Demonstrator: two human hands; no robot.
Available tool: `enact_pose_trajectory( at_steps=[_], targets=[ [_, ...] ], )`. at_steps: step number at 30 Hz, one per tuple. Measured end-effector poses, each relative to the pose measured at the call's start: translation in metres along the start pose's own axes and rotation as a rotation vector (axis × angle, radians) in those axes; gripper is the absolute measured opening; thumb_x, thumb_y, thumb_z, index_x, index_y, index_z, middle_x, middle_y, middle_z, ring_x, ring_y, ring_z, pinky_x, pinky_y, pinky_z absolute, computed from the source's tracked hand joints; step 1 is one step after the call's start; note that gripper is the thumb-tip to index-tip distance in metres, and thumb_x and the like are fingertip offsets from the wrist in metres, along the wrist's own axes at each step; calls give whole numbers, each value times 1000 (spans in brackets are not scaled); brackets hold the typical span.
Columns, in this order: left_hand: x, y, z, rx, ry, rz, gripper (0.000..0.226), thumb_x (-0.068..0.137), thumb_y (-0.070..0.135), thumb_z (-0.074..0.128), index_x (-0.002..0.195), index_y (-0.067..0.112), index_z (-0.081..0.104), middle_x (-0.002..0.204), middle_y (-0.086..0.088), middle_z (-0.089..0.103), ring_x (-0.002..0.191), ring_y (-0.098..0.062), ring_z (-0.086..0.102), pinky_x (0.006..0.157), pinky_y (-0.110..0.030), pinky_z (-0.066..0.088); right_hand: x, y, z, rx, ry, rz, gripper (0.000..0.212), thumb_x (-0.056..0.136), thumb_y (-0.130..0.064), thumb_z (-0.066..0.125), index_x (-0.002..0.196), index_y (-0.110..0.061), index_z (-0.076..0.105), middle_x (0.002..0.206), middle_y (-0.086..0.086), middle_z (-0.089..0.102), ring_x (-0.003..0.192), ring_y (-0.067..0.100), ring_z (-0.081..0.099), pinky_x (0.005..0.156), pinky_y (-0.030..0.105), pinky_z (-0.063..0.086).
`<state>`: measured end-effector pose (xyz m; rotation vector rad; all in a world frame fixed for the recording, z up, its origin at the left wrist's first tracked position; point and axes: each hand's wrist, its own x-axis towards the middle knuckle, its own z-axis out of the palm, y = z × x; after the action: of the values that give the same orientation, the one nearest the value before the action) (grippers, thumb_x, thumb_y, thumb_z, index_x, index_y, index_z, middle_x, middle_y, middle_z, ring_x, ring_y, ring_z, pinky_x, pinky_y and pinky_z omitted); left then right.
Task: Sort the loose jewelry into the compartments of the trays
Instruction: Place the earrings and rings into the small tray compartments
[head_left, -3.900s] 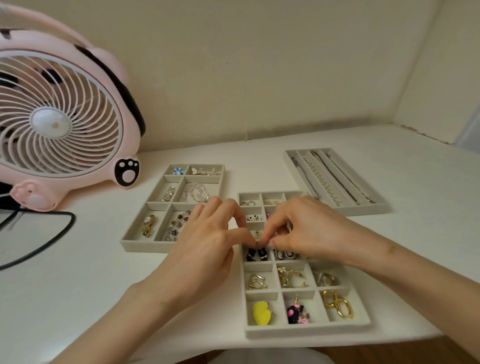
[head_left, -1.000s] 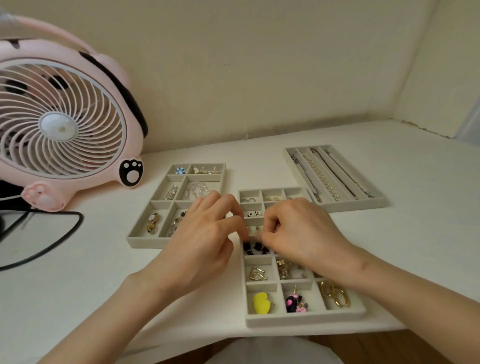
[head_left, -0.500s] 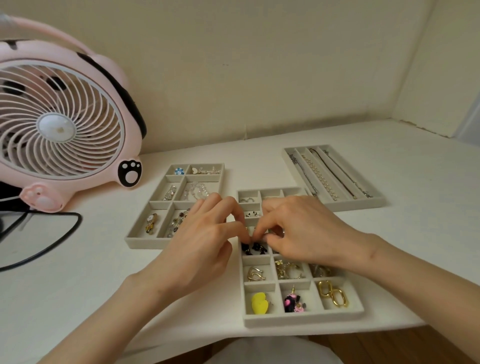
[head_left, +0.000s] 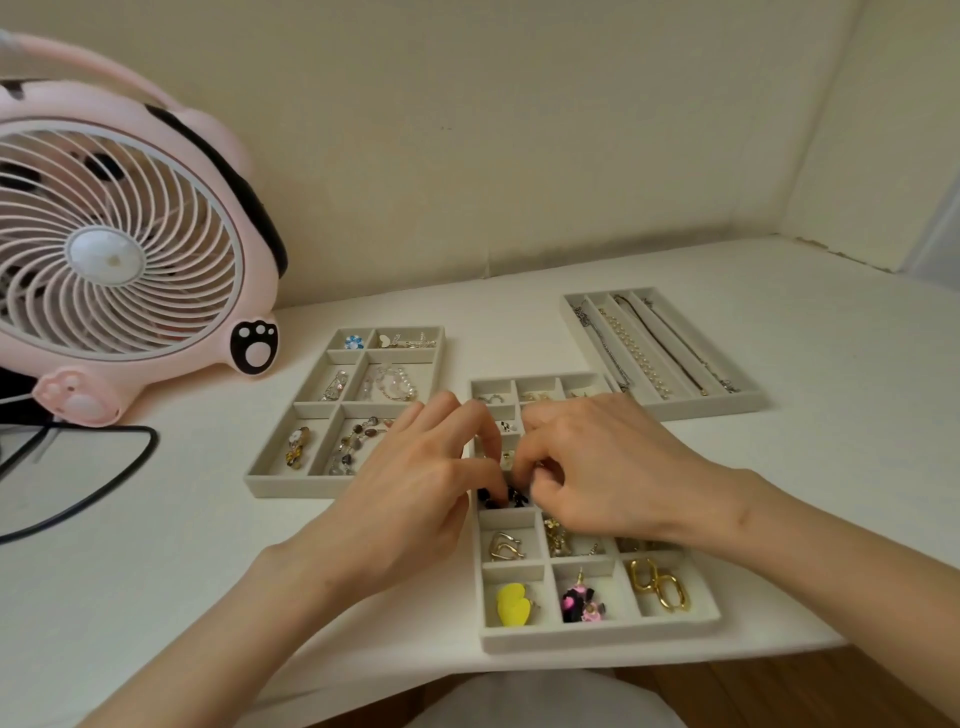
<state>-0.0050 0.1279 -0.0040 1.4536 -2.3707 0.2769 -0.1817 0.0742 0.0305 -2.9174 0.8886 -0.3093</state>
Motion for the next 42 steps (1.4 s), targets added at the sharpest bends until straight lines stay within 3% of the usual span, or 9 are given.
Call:
enact_pose_trajectory(
  at_steps=[10, 22, 30, 42],
  targets=[
    [3, 0, -1, -5, 1, -4, 52, 62, 8, 25, 82, 29, 68, 94, 4, 54, 83, -15, 38, 68, -30, 31, 4, 9, 2, 186, -6, 63, 25, 78, -15, 53, 79, -30, 73, 71, -15, 51, 66, 2, 48, 59, 14, 30],
    [-1, -8, -11, 13, 22, -51, 43, 63, 6, 34, 79, 28, 66, 95, 8, 54, 79, -13, 36, 70, -22, 22, 3, 11, 2, 155, -16, 51, 30, 82, -16, 51, 91, -35, 73, 68, -15, 44, 64, 1, 43, 57, 13, 26],
    [0, -7, -8, -1, 5, -39, 44, 65, 9, 31, 81, 28, 68, 97, 7, 54, 81, -16, 39, 70, -29, 30, 2, 14, 2, 193, 0, 64, 31, 82, -15, 51, 90, -35, 74, 68, -16, 46, 64, 0, 43, 57, 12, 24],
    [-2, -8, -8, 4, 14, -42, 42, 64, 7, 33, 84, 26, 65, 97, 7, 53, 81, -15, 38, 70, -25, 28, 4, 14, 7, 181, -1, 40, 30, 80, -15, 52, 89, -35, 74, 68, -15, 45, 65, 0, 44, 57, 13, 24]
  ],
)
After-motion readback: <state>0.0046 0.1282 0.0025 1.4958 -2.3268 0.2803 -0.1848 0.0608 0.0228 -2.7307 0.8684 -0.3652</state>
